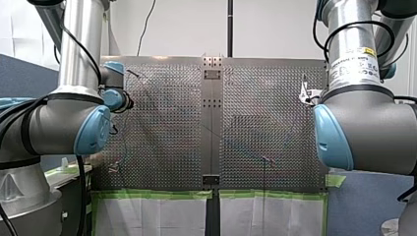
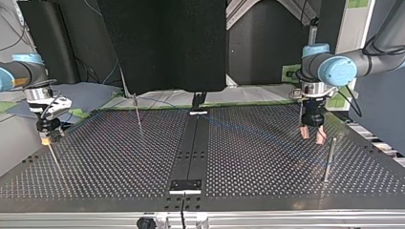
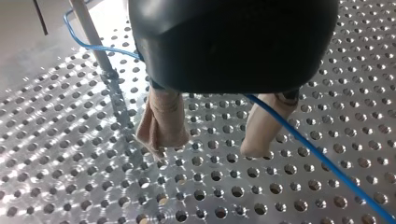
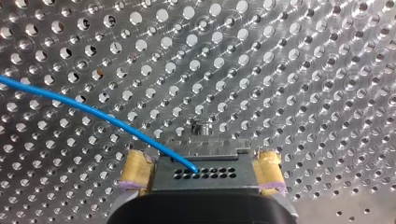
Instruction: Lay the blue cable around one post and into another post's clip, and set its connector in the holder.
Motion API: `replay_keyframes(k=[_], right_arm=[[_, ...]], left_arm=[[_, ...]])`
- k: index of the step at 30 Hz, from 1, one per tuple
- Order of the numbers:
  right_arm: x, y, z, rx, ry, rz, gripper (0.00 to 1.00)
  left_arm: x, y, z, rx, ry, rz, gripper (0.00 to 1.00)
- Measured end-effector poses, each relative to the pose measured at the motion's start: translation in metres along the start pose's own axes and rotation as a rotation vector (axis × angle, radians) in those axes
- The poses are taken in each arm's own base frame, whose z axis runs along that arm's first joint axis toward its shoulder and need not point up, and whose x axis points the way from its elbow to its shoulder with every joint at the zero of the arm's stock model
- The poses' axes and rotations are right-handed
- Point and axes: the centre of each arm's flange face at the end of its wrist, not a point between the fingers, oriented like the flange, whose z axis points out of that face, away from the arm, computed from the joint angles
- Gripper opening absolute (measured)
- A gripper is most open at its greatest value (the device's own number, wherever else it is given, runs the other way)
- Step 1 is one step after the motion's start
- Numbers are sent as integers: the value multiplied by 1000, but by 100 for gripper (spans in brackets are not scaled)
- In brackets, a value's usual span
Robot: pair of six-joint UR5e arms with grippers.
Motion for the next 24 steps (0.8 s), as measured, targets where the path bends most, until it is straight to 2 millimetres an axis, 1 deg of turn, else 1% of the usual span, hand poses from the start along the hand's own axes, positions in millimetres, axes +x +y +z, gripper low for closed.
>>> replay_keyframes(k=[10,16,24], right_arm=[[0,0,0,0,-1,0,100],[-1,0,0,0,-2,1,100],[-1,0,0,0,-2,1,100]], left_arm=[[-3,2,-12,-10,-18,-6,87],[-9,-3,-30,-3,-33,-26,87],[-21,-14,-53,22,-61,-44,87]])
